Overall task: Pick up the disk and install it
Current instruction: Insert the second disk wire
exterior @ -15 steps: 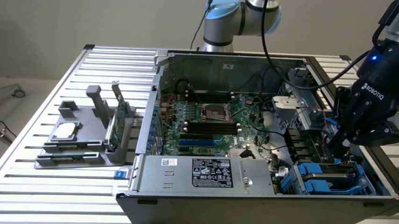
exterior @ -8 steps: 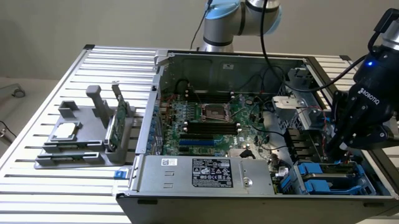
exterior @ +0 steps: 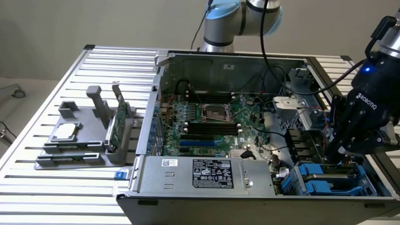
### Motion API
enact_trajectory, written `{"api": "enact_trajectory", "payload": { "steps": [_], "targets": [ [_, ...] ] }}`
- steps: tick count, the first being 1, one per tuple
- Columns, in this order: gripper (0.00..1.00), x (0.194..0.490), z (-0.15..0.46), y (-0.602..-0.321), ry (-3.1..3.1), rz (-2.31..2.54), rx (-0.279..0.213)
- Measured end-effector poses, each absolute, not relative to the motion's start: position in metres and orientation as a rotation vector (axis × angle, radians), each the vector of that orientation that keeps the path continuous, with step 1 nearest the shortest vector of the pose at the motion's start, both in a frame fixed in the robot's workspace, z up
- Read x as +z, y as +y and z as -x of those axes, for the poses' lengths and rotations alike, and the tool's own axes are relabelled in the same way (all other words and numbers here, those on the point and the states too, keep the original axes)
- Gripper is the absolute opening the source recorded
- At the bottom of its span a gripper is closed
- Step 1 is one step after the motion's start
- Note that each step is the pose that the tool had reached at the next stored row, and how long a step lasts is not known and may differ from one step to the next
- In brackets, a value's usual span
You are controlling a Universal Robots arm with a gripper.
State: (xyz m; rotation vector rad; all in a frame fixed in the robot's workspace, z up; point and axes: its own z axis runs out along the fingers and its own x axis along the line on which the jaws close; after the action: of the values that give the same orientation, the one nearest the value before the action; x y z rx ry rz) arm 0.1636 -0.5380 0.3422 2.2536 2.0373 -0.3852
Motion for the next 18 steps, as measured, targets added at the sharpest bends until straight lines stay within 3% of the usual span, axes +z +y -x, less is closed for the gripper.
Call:
{"api": "enact_trajectory", "payload": {
  "steps": [18],
  "targets": [
    [0.16, 0.337, -0.1649, -0.5407, 2.037, -2.253, -0.385]
  ]
}}
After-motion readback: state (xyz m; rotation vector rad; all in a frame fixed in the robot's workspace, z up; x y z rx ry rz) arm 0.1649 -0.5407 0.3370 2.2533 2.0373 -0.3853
